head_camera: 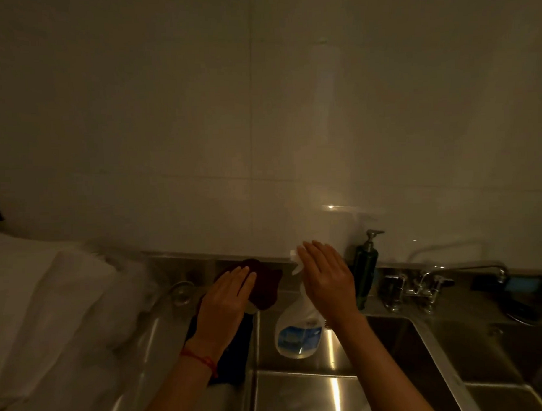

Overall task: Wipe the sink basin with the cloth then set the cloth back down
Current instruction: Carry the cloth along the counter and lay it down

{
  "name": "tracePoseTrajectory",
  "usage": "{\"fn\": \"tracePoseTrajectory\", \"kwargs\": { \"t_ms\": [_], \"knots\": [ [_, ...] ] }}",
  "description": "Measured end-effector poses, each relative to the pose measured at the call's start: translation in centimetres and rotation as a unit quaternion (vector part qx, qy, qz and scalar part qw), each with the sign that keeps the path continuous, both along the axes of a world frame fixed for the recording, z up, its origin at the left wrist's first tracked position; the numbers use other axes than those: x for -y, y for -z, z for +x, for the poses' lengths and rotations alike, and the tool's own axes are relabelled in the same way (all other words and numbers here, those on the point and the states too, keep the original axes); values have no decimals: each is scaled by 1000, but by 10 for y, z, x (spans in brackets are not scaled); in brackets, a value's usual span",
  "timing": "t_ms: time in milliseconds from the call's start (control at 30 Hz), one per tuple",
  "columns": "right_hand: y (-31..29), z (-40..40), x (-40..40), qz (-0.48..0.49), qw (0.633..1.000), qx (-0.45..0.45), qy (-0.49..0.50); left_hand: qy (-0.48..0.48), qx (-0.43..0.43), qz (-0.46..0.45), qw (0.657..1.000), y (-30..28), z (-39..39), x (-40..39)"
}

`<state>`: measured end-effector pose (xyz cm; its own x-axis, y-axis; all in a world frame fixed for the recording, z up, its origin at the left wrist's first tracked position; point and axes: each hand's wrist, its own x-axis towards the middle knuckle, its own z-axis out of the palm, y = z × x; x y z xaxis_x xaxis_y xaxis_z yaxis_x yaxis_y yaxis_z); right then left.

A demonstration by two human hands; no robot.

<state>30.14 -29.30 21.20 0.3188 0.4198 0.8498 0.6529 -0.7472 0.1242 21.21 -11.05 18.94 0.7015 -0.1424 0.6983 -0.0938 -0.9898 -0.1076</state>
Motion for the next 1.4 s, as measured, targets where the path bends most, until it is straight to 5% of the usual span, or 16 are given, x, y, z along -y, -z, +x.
{"fn": "tracePoseTrajectory", "kwargs": {
  "t_ms": [1400],
  "knots": [
    [54,184,10,-1,998,45,52,15,3,-5,1000,64,154,3]
  ]
}}
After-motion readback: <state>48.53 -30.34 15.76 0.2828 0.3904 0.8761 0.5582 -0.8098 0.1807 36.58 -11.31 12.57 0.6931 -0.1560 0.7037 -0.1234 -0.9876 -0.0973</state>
